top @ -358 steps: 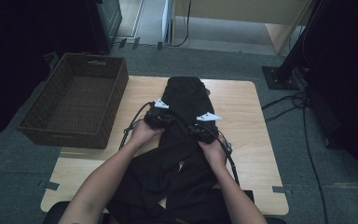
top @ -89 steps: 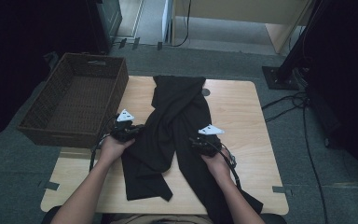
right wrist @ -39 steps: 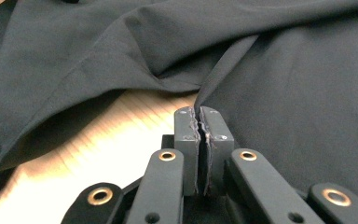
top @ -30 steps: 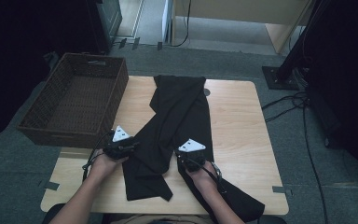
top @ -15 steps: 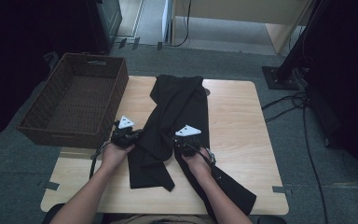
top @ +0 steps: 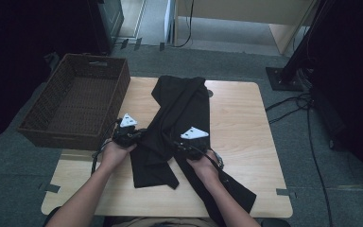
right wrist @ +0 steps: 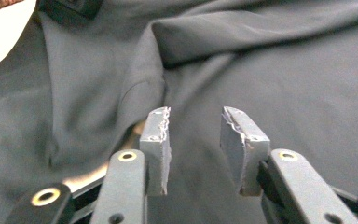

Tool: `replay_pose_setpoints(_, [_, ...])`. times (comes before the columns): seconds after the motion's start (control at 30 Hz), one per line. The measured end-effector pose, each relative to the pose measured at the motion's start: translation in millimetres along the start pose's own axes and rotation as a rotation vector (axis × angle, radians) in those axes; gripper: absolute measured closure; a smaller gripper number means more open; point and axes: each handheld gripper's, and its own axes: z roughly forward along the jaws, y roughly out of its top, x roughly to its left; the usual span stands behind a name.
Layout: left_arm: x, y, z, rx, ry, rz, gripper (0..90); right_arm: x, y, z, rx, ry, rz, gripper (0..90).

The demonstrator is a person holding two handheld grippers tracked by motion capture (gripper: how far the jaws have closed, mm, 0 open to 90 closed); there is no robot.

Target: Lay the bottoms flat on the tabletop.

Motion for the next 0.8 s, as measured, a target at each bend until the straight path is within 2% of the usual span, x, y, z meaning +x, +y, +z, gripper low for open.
replay_pose_setpoints(0.13, [-4.8,2.2,-2.0,-0.009,-0.014,0.002,89.8,-5.2,-19.9,-19.5,0.027,0.001,0.03,60.5])
replay_pose_setpoints(0.27, [-8.6,4.5,-1.9,-0.01,-0.033,0.006,89.8,-4.4,-37.7,-23.6,0.064,-0.008,0.034,61.2])
replay_pose_setpoints(0.33, [-10.4,6.2,-1.1,-0.018,-0.047,-0.003,89.8,-1.7,-42.5,-23.6,0.04,-0.021,0.052,62.7])
replay_pose_setpoints(0.5, [-21.4,18.3,1.2,-0.043,-0.076,0.008,89.5,13.4,-38.2,-15.9,0.027,-0.01,0.048,66.7])
replay_pose_setpoints(0.67, [-33.2,41.5,1.7,-0.08,-0.109,0.03,89.5,36.1,-26.2,-0.3,0.028,0.04,0.024,67.5])
replay_pose_setpoints(0.73, [-38.0,47.3,2.2,-0.082,-0.124,0.051,89.5,39.2,-22.9,1.4,0.031,0.06,0.024,66.5])
replay_pose_setpoints(0.8, [-41.2,49.0,3.6,-0.079,-0.133,0.062,89.5,37.0,-22.3,-6.2,-0.003,0.036,0.019,67.4])
